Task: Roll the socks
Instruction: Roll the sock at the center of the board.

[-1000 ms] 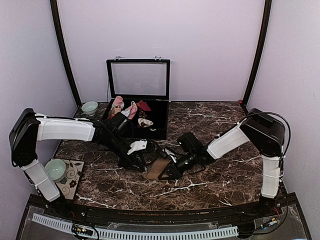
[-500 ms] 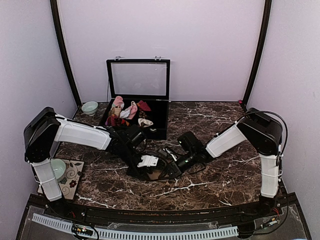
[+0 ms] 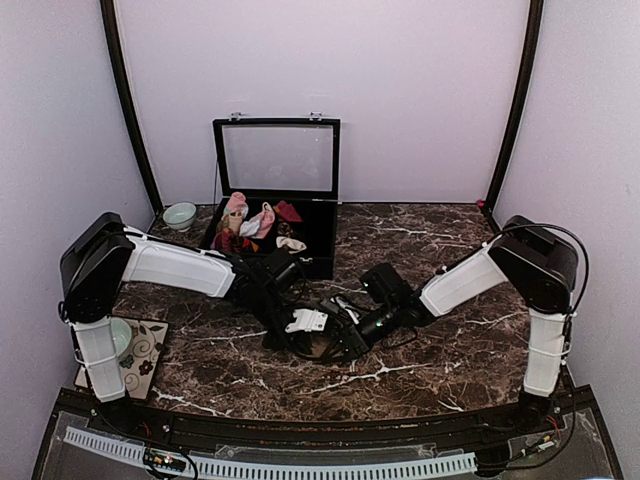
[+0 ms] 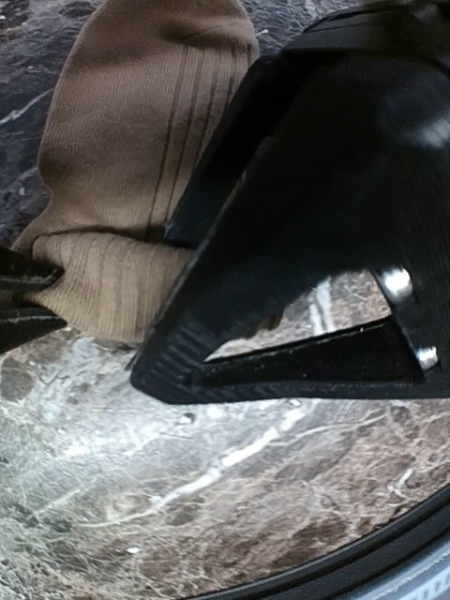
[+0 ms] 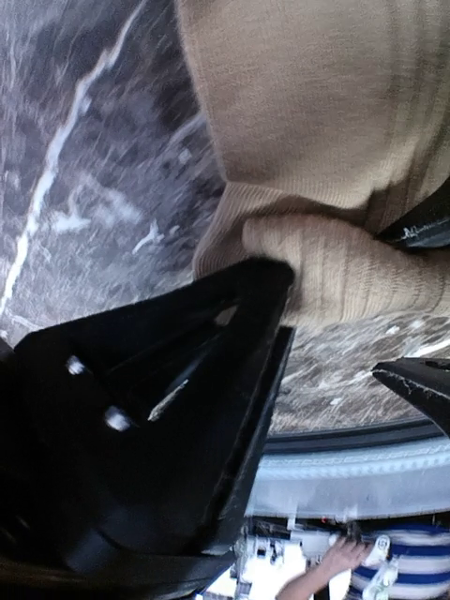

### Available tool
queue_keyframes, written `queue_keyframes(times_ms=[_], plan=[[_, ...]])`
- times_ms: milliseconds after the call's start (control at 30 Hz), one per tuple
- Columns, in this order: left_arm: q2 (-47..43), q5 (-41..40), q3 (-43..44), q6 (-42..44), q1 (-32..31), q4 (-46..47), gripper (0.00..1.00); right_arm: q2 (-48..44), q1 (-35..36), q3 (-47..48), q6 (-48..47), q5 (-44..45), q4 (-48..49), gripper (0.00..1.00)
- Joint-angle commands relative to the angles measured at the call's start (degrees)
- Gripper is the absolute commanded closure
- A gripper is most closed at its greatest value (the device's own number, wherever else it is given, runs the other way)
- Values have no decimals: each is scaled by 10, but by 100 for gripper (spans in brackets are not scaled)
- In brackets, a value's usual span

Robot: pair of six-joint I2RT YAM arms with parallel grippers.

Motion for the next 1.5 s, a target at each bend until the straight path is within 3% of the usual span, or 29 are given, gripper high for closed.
queue_keyframes(times_ms=[0, 33, 67, 100, 367, 567, 667, 700, 767, 833, 933, 1133, 1267, 1467], plan=[[29, 57, 26, -37, 17, -77, 100, -18, -2, -59, -28, 158, -92, 56], [36, 69, 31, -42, 21, -91, 100, -30, -2, -70, -28, 169, -81, 14], [43, 75, 36, -48, 23, -106, 100, -42, -1, -81, -28, 180, -73, 2], [49, 78, 38, -50, 24, -118, 100, -52, -1, -89, -28, 192, -69, 1], [68, 65, 48, -76, 26, -190, 100, -173, 1, -176, -24, 321, -26, 1], [70, 98, 59, -110, 27, -256, 100, -321, 22, -228, -26, 495, 0, 1], [79, 98, 59, -121, 27, -267, 100, -401, 22, -279, 47, 591, 66, 1], [82, 93, 59, -126, 27, -263, 100, -420, 19, -294, 63, 599, 84, 1], [99, 91, 70, -137, 27, -263, 100, -440, 20, -312, 26, 533, 126, 1], [122, 105, 93, -147, 27, -274, 100, -436, 48, -314, -36, 496, 141, 1], [166, 143, 144, -160, 30, -307, 100, -403, 142, -313, -137, 537, 128, 1], [241, 235, 209, -183, 54, -364, 100, -332, 285, -302, -272, 622, 134, 25], [262, 238, 214, -178, 60, -383, 100, -285, 311, -250, -334, 651, 116, 37], [275, 230, 231, -183, 64, -382, 100, -201, 301, -185, -442, 641, 130, 47]])
